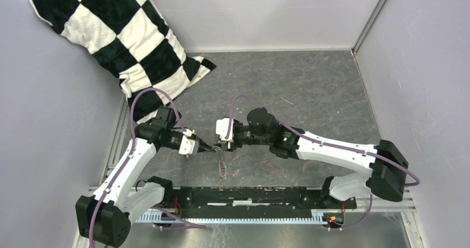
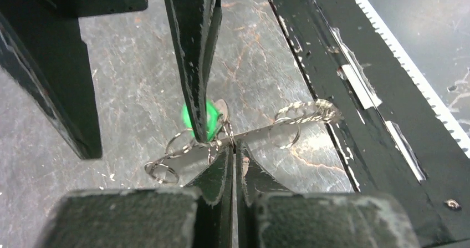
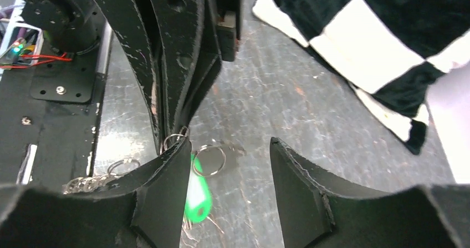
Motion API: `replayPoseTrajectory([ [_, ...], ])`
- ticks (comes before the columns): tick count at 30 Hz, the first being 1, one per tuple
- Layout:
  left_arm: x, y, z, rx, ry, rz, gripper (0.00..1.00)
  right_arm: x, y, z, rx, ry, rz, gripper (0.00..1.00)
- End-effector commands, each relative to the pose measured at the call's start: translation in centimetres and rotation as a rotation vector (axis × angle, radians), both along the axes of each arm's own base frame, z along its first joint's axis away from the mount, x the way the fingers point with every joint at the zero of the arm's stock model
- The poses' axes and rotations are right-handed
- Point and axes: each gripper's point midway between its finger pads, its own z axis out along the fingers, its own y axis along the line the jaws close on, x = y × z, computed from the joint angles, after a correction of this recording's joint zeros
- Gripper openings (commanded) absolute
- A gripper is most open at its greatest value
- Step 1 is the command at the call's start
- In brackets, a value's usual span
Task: Put the keys on the keyring
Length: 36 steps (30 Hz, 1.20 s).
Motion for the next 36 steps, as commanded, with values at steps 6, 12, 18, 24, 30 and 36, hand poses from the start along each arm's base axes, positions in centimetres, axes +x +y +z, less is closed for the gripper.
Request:
replayPoseTrajectory([
  [6,-1.3,-1.0,3.2,-0.117,0.2,-0.008,0.02,5.1,-5.1,11.5,0.204,-0.166,-0.249,0.6],
  [12,-1.1,-1.1,3.5,-0.134,0.225,-0.004,0.02,2.4,-5.1,11.1,0.249,-0.061,-0.154,0.58],
  [18,-0.8,-1.0,2.9,-0.114,0.232,0.017,0.02,2.8,-6.1,8.1,0.227,0.009,-0.232,0.59],
  [24,0.8,-0.6,1.8,-0.087,0.221,0.078,0.02,7.9,-11.7,-0.4,0.089,0.176,-0.638,0.61],
  [30,1.0,-0.5,1.6,-0.072,0.207,0.087,0.02,9.8,-20.0,-7.7,0.055,0.307,-0.979,0.63],
  [36,0.6,-0.2,1.1,-0.053,0.203,0.089,0.02,8.7,-22.9,-12.2,0.083,0.469,-1.126,0.6],
])
